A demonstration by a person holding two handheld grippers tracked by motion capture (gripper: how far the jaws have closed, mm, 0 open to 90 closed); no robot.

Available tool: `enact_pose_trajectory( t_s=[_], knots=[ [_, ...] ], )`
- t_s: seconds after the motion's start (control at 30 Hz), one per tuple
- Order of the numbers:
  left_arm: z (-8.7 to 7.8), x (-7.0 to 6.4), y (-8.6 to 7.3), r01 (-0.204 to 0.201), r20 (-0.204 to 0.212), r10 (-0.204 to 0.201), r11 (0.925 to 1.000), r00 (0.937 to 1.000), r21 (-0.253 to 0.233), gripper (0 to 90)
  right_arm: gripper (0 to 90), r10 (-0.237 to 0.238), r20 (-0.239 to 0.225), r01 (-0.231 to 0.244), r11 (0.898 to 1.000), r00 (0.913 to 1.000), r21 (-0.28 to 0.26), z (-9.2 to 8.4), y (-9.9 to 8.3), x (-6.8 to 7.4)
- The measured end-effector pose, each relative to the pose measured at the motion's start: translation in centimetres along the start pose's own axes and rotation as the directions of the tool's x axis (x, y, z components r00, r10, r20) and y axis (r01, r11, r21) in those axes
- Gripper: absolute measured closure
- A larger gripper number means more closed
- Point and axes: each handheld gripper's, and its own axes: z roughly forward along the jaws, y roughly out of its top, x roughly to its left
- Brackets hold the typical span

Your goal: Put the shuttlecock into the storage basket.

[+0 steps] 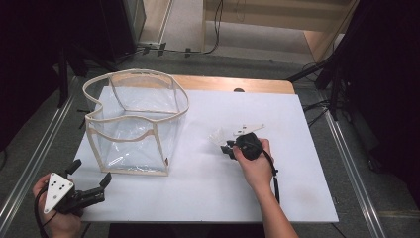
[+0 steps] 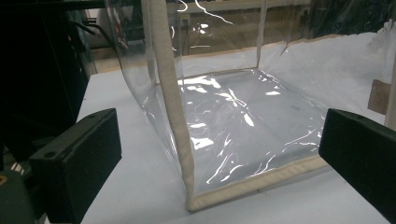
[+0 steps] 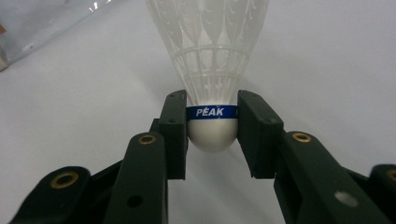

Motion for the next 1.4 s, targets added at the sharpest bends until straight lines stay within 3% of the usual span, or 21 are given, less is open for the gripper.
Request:
enact_pose_trajectory(
  t_s=[0.4,1.4],
  knots=[
    [0.1,-0.1,0.0,-0.009,-0.003,0.009,0.9999,1.0000,0.007,0.0,63.3,0.008,-0.011,-0.009,0.998,0.9999,-0.056,-1.4,0.0,-0.2],
    [0.1,-0.1,0.0,-0.010,0.003,0.010,0.9999,0.9999,0.010,0.0,63.3,0.003,-0.025,-0.006,0.993,0.9997,-0.116,-3.4,1.9,0.3]
  ],
)
